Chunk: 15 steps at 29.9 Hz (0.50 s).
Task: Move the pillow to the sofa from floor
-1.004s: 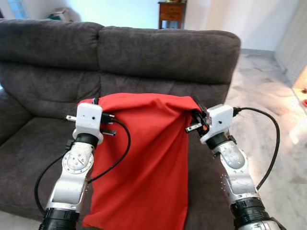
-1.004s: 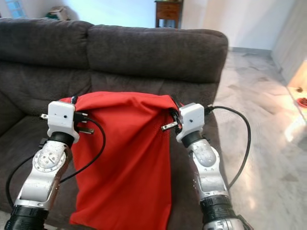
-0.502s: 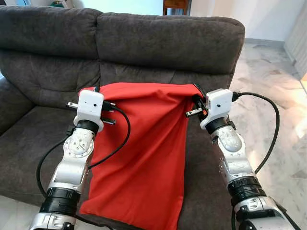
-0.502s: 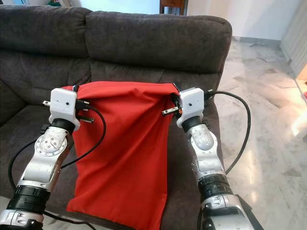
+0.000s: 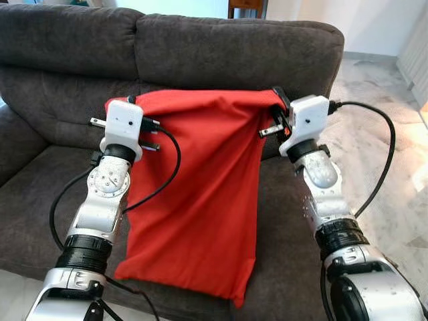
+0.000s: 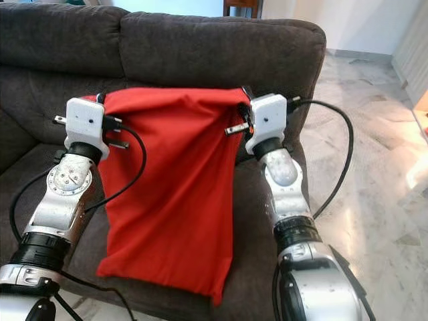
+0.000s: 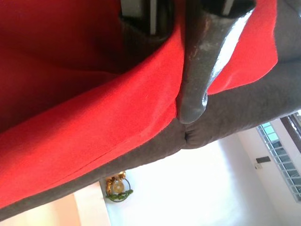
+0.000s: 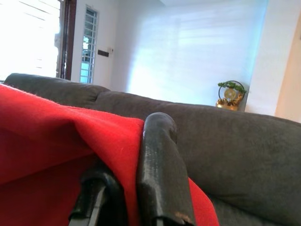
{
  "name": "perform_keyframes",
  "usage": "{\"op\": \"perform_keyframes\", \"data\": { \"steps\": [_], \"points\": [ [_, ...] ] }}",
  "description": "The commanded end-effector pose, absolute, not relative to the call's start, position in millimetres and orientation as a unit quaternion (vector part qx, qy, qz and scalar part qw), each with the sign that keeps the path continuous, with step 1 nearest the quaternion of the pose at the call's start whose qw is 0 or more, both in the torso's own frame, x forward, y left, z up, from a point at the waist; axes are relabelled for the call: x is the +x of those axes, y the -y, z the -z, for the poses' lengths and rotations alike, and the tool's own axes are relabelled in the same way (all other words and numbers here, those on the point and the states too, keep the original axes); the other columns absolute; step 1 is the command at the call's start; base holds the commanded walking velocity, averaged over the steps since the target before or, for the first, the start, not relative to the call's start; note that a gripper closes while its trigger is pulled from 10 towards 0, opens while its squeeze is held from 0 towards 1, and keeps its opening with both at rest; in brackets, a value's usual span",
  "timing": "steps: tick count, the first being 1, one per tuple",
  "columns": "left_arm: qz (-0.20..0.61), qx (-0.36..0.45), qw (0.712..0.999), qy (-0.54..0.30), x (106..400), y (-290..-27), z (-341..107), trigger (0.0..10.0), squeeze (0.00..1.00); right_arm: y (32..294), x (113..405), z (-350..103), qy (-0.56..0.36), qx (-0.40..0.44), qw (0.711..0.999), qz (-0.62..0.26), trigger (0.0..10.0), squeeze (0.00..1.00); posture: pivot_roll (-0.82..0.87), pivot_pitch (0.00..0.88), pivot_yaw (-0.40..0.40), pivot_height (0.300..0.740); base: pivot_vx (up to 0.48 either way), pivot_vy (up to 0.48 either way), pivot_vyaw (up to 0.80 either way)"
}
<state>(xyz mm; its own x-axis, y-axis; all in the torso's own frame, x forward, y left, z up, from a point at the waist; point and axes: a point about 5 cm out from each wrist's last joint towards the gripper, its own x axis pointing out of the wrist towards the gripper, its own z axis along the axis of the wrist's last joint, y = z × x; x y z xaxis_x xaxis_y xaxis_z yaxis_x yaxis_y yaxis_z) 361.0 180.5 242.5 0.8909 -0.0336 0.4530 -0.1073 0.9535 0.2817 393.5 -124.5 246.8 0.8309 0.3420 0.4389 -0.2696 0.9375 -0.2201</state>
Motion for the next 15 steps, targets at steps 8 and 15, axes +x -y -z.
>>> {"op": "perform_keyframes", "data": {
  "steps": [8, 15],
  "points": [
    [0.019, 0.188, 0.966, 0.175, 353.9, -179.3, -209.4, 10.0, 0.00, 133.6, 387.7, -195.6, 0.164, -0.094, 0.971, -0.148, 10.0, 0.00, 0.06, 0.098, 0.043, 0.740, 0.000, 0.000, 0.00],
    [0.042, 0.224, 0.965, 0.133, 347.2, -177.7, -183.8, 10.0, 0.00, 149.8, 380.1, -153.2, 0.081, -0.097, 0.986, -0.112, 10.0, 0.00, 0.07, 0.098, 0.040, 0.740, 0.000, 0.000, 0.00]
  ]
}}
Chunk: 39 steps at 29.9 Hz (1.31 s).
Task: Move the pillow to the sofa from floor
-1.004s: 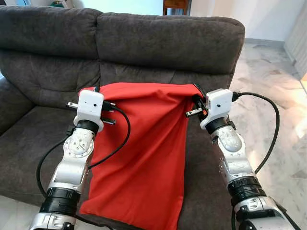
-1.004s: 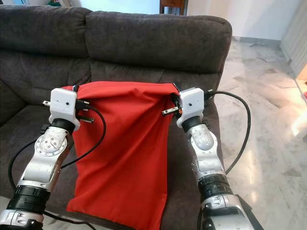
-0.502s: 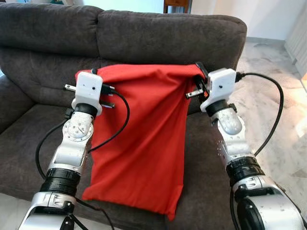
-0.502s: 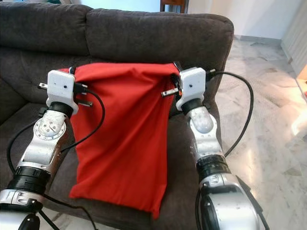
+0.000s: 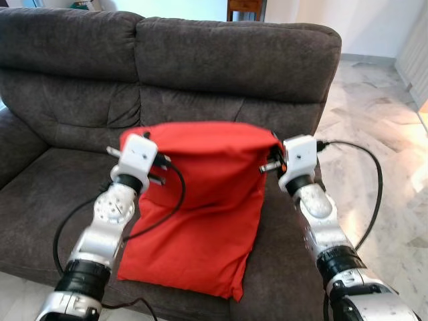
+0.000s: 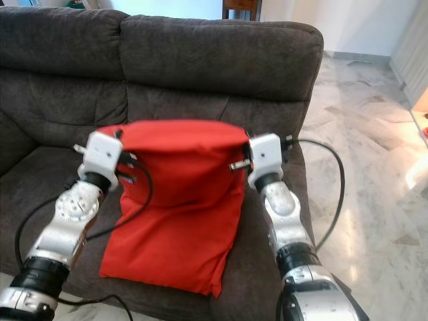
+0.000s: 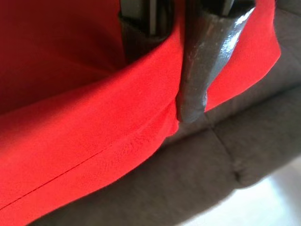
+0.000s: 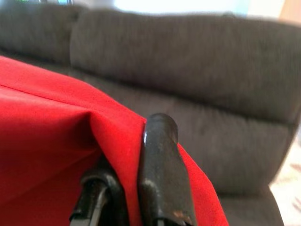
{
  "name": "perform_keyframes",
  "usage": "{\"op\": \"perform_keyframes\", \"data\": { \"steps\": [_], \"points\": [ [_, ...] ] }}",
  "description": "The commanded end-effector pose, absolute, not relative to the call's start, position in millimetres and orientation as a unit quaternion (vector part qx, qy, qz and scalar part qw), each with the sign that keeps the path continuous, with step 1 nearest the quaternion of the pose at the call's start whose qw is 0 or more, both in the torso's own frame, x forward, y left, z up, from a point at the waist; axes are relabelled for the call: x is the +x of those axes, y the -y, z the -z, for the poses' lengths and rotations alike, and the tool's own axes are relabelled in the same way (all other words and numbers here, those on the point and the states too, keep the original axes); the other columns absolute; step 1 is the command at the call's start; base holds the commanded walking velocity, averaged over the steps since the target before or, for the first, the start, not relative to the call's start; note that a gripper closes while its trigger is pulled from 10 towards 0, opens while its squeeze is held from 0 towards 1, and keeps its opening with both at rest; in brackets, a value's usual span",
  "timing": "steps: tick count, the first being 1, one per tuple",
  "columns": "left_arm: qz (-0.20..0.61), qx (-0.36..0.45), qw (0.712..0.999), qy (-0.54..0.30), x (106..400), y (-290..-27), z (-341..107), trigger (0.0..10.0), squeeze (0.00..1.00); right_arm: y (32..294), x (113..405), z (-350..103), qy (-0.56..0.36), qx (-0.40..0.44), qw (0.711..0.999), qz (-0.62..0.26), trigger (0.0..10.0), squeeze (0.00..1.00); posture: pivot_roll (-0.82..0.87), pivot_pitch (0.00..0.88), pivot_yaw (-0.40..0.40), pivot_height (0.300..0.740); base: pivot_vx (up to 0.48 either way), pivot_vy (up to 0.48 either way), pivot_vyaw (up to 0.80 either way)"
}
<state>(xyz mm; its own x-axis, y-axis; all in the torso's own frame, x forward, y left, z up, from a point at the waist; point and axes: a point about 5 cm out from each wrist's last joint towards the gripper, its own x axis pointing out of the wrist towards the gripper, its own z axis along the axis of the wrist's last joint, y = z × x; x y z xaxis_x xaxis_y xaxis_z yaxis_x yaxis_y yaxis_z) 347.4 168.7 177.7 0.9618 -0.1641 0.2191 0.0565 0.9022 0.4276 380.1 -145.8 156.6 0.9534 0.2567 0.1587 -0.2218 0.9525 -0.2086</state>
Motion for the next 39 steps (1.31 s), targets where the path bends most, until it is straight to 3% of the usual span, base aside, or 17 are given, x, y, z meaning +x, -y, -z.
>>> {"op": "perform_keyframes", "data": {
  "steps": [1, 11, 12, 13, 14, 15, 25, 30, 31, 32, 33, 34, 39],
  "points": [
    [0.051, 0.232, 0.964, 0.122, 344.7, -176.8, -177.2, 10.0, 0.00, 153.2, 375.8, -142.0, 0.065, -0.098, 0.988, -0.104, 10.0, 0.00, 0.07, 0.096, 0.041, 0.740, 0.000, 0.000, 0.00],
    [0.068, 0.233, 0.966, 0.090, 339.4, -175.2, -157.8, 10.0, 0.00, 166.6, 365.1, -121.4, 0.039, -0.070, 0.995, -0.060, 10.0, 0.00, 0.06, 0.078, 0.048, 0.740, 0.000, 0.000, 0.00],
    [0.071, 0.234, 0.966, 0.087, 338.6, -174.8, -155.6, 10.0, 1.00, 166.7, 364.2, -120.1, 0.037, -0.066, 0.995, -0.060, 10.0, 0.00, 0.06, 0.074, 0.048, 0.740, 0.000, 0.000, 0.00],
    [0.073, 0.235, 0.966, 0.085, 337.9, -174.5, -154.1, 10.0, 1.00, 166.8, 363.5, -119.2, 0.036, -0.064, 0.995, -0.060, 10.0, 0.00, 0.06, 0.074, 0.048, 0.740, 0.000, 0.000, 0.00],
    [0.074, 0.234, 0.966, 0.081, 336.0, -174.1, -151.3, 10.0, 1.00, 168.0, 361.5, -117.2, 0.036, -0.062, 0.996, -0.057, 10.0, 0.96, 0.06, 0.070, 0.046, 0.740, 0.000, 0.000, 0.00],
    [0.073, 0.234, 0.966, 0.081, 334.9, -174.3, -150.2, 10.0, 1.00, 169.5, 360.5, -116.1, 0.035, -0.061, 0.996, -0.051, 10.0, 1.00, 0.06, 0.070, 0.046, 0.740, 0.000, 0.000, 0.00],
    [0.061, 0.232, 0.968, 0.068, 329.4, -179.9, -141.3, 10.0, 1.00, 178.3, 349.1, -101.9, 0.020, -0.055, 0.998, -0.026, 10.0, 1.00, 0.07, 0.062, 0.035, 0.740, 0.000, 0.000, 0.00],
    [0.041, 0.222, 0.973, 0.045, 326.1, -190.1, -129.7, 10.0, 1.00, 199.9, 338.5, -89.2, -0.005, -0.062, 0.997, 0.047, 10.0, 1.00, 0.07, 0.069, 0.034, 0.740, 0.000, 0.000, 0.00],
    [0.034, 0.209, 0.977, 0.011, 320.2, -197.8, -113.2, 10.0, 0.47, 213.2, 329.9, -74.8, -0.042, -0.064, 0.993, 0.095, 10.0, 0.96, 0.07, 0.072, 0.035, 0.740, 0.000, 0.000, 0.00],
    [0.034, 0.209, 0.977, 0.011, 320.2, -197.8, -113.2, 10.0, 0.47, 213.2, 329.9, -74.8, -0.042, -0.064, 0.993, 0.095, 10.0, 0.96, 0.07, 0.072, 0.035, 0.740, 0.000, 0.000, 0.00],
    [0.026, 0.201, 0.979, -0.019, 312.3, -206.0, -96.8, 10.0, 0.00, 222.6, 320.5, -62.0, -0.070, -0.051, 0.988, 0.127, 10.0, 0.35, 0.07, 0.072, 0.035, 0.740, 0.000, 0.000, 0.00],
    [0.017, 0.192, 0.981, -0.038, 307.7, -212.1, -87.2, 10.0, 0.00, 227.8, 314.2, -54.2, -0.085, -0.041, 0.985, 0.142, 10.0, 0.00, 0.07, 0.080, 0.036, 0.740, 0.000, 0.000, 0.00],
    [-0.032, 0.148, 0.980, -0.128, 285.6, -237.7, -44.2, 10.0, 0.00, 251.6, 277.1, -16.6, -0.151, 0.004, 0.966, 0.211, 10.0, 0.00, 0.06, 0.076, 0.042, 0.740, 0.000, 0.000, 0.00]
  ]
}}
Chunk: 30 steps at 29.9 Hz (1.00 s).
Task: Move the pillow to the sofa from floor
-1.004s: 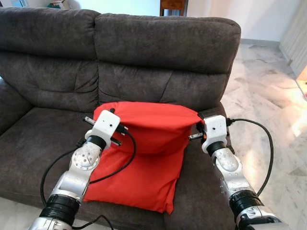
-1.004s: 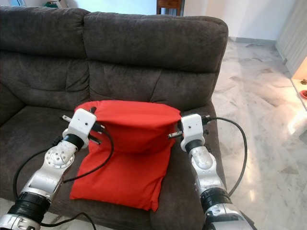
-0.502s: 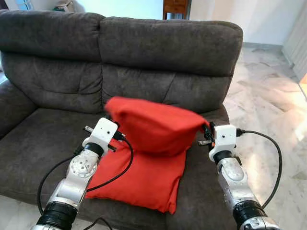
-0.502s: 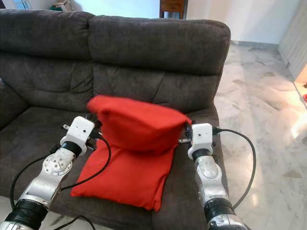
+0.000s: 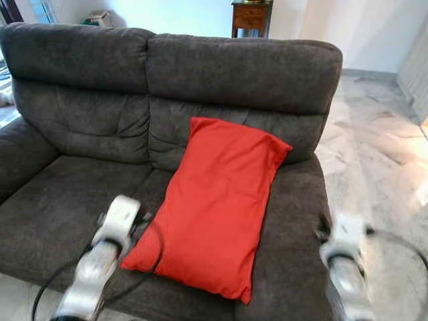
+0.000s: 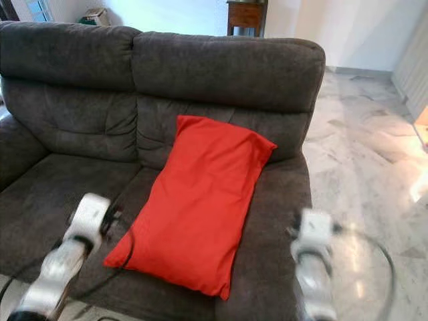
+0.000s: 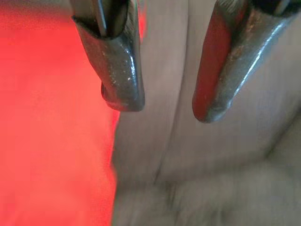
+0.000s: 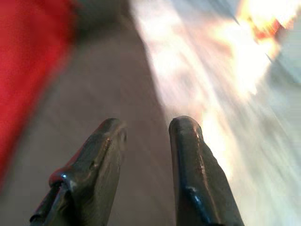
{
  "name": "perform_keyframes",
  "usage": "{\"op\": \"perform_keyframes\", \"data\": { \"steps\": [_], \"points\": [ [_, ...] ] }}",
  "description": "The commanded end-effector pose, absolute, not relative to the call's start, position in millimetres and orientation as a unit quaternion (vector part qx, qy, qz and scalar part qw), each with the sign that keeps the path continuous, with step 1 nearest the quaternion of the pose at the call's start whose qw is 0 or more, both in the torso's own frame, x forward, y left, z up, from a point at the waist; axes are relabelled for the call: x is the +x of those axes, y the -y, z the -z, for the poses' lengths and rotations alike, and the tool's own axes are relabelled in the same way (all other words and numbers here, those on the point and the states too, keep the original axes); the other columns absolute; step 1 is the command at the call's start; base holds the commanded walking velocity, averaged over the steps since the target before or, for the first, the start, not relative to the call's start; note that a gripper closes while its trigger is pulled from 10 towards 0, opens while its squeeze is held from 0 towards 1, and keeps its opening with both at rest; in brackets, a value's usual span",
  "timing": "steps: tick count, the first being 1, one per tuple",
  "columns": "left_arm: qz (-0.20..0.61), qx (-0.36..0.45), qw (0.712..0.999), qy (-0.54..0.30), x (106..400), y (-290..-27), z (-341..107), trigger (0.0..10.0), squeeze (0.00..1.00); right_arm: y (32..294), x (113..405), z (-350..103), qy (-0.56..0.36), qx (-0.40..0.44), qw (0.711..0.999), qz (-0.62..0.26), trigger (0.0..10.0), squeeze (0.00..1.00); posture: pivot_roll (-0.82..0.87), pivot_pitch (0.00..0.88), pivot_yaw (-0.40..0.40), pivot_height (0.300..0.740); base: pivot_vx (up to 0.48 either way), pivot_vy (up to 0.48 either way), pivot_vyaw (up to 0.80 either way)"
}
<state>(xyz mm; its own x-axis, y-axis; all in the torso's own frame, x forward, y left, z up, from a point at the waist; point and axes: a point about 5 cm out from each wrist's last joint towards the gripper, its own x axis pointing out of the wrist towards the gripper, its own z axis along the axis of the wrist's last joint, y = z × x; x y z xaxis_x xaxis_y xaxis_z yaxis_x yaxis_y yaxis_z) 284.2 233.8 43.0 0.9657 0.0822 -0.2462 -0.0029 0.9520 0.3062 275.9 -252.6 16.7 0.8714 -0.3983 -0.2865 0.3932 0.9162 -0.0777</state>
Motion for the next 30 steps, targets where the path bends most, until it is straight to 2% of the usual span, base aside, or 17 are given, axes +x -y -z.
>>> {"op": "perform_keyframes", "data": {
  "steps": [1, 2, 3, 4, 7, 11, 12, 19, 24, 28, 30],
  "points": [
    [-0.035, 0.147, 0.976, -0.156, 278.5, -240.9, -32.1, 10.0, 0.00, 259.4, 260.8, -2.8, -0.179, 0.008, 0.955, 0.237, 10.0, 0.00, 0.04, 0.068, 0.050, 0.740, 0.000, 0.000, 0.00],
    [-0.035, 0.147, 0.976, -0.156, 278.5, -240.9, -32.1, 10.0, 0.00, 259.4, 260.8, -2.8, -0.179, 0.008, 0.955, 0.237, 10.0, 0.00, 0.04, 0.068, 0.050, 0.740, 0.000, 0.000, 0.00],
    [-0.030, 0.150, 0.967, -0.204, 265.7, -242.2, -11.6, 10.0, 0.00, 271.3, 230.8, 19.1, -0.230, 0.011, 0.932, 0.279, 10.0, 0.00, 0.03, 0.051, 0.061, 0.740, 0.000, 0.000, 0.00],
    [-0.028, 0.151, 0.964, -0.217, 262.1, -241.8, -5.9, 10.0, 0.00, 274.0, 222.3, 24.7, -0.244, 0.012, 0.925, 0.290, 10.0, 0.00, 0.03, 0.049, 0.063, 0.740, 0.000, 0.000, 0.00],
    [-0.023, 0.138, 0.954, -0.266, 248.9, -236.8, 15.6, 10.0, 0.00, 272.0, 204.2, 35.5, -0.252, 0.008, 0.925, 0.284, 10.0, 0.00, 0.01, 0.024, 0.073, 0.740, 0.000, 0.000, 0.00],
    [-0.016, 0.137, 0.942, -0.305, 237.1, -233.3, 31.2, 10.0, 0.00, 266.0, 197.6, 43.7, -0.274, -0.003, 0.924, 0.267, 10.0, 0.00, -0.02, 0.000, 0.079, 0.740, 0.000, 0.000, 0.00],
    [-0.003, 0.148, 0.927, -0.344, 224.0, -230.0, 44.8, 10.0, 0.00, 263.3, 190.1, 51.1, -0.299, -0.006, 0.918, 0.262, 10.0, 0.00, -0.04, 0.000, 0.079, 0.740, 0.000, 0.000, 0.00],
    [-0.019, 0.124, 0.903, -0.411, 199.0, -226.3, 66.0, 10.0, 0.00, 256.1, 165.8, 71.5, -0.376, 0.012, 0.892, 0.249, 10.0, 0.00, -0.06, 0.000, 0.093, 0.740, 0.000, 0.000, 0.00],
    [-0.021, 0.113, 0.896, -0.428, 189.3, -224.8, 72.3, 10.0, 0.00, 241.1, 160.6, 80.3, -0.409, 0.032, 0.884, 0.225, 10.0, 0.00, -0.06, 0.000, 0.087, 0.740, 0.000, 0.000, 0.00],
    [-0.008, 0.119, 0.896, -0.428, 192.9, -218.6, 72.2, 10.0, 0.00, 220.3, 164.7, 84.5, -0.423, 0.046, 0.889, 0.170, 10.0, 0.00, -0.05, 0.000, 0.080, 0.740, 0.000, 0.000, 0.00],
    [-0.007, 0.119, 0.896, -0.428, 193.1, -217.7, 72.3, 10.0, 0.00, 218.7, 164.3, 85.1, -0.425, 0.050, 0.889, 0.166, 10.0, 0.00, -0.05, 0.000, 0.080, 0.740, 0.000, 0.000, 0.00]
  ]
}}
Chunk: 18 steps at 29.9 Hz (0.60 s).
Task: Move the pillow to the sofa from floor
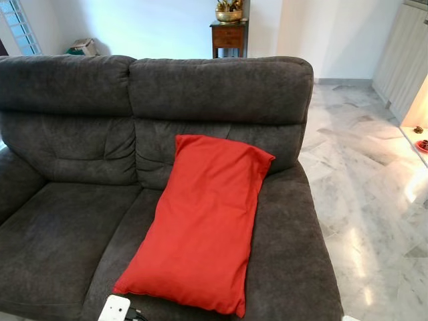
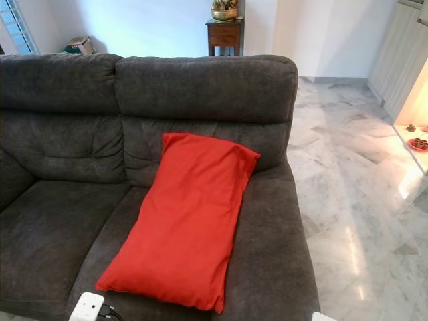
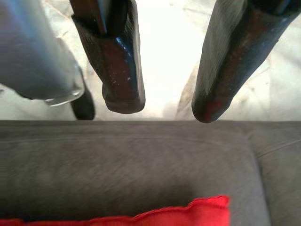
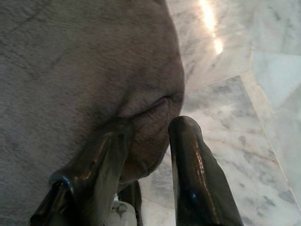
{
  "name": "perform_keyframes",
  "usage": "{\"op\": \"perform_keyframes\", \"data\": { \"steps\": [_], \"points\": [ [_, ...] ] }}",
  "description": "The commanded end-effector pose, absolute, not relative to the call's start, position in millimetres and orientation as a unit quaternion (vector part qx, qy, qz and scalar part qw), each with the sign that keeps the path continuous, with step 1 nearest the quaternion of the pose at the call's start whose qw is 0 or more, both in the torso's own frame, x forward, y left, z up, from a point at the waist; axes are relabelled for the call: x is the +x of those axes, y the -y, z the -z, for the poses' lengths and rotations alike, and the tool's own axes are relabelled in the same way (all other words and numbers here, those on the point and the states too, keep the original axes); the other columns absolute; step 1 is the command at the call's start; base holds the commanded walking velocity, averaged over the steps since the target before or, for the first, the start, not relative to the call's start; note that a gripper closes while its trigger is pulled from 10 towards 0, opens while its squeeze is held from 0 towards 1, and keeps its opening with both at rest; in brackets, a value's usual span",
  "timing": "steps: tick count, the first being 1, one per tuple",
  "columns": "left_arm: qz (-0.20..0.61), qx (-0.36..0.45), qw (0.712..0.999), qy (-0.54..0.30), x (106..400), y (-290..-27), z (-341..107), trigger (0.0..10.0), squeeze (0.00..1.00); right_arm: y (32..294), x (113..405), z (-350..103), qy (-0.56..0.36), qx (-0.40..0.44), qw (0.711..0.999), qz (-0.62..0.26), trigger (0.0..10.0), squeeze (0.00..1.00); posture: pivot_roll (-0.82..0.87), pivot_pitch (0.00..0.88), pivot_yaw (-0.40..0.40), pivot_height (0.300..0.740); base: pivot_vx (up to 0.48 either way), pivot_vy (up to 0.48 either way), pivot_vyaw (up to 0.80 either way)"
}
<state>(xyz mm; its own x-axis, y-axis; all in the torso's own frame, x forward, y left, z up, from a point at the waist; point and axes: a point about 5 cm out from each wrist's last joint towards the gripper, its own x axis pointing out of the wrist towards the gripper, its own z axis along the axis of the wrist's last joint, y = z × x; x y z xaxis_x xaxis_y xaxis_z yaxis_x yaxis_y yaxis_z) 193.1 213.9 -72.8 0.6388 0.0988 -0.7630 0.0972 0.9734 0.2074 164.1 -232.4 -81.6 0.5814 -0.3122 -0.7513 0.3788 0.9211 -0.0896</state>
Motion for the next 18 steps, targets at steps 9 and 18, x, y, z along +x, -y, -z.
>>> {"op": "perform_keyframes", "data": {
  "steps": [9, 18],
  "points": [
    [0.002, 0.116, 0.894, -0.432, 195.2, -215.1, 72.3, 10.0, 0.00, 207.4, 159.8, 89.5, -0.434, 0.072, 0.884, 0.158, 10.0, 0.00, -0.05, 0.000, 0.104, 0.740, 0.000, 0.000, 0.00],
    [0.028, 0.121, 0.888, -0.443, 184.3, -202.2, 80.0, 10.0, 0.00, 214.1, 156.4, 89.6, -0.433, 0.081, 0.884, 0.159, 10.0, 0.00, -0.05, 0.000, 0.100, 0.740, 0.000, 0.000, 0.00]
  ]
}}
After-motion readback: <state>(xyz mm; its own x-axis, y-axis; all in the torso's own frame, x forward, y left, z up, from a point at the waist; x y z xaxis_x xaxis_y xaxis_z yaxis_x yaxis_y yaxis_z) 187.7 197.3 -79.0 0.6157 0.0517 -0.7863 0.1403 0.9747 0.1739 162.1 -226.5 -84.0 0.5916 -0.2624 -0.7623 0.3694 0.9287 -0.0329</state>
